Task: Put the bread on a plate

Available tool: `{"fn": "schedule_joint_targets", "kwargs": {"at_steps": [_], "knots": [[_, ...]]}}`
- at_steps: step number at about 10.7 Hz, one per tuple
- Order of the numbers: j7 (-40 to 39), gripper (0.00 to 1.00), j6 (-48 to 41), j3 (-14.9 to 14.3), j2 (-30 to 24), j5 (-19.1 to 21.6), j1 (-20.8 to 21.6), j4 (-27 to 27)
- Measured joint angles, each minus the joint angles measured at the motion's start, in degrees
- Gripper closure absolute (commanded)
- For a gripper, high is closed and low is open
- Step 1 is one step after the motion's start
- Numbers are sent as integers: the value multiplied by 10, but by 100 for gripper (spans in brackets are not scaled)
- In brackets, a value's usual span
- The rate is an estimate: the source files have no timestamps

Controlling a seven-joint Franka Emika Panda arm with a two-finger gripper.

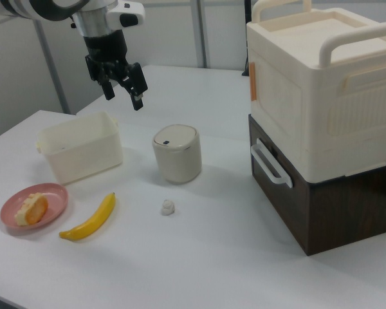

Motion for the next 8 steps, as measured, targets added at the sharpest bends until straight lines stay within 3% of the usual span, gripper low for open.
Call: {"fn": "schedule_joint_targets", "kwargs": {"at_steps": [8], "knots": [[-3, 0, -3, -1, 3, 0, 1, -10]]}}
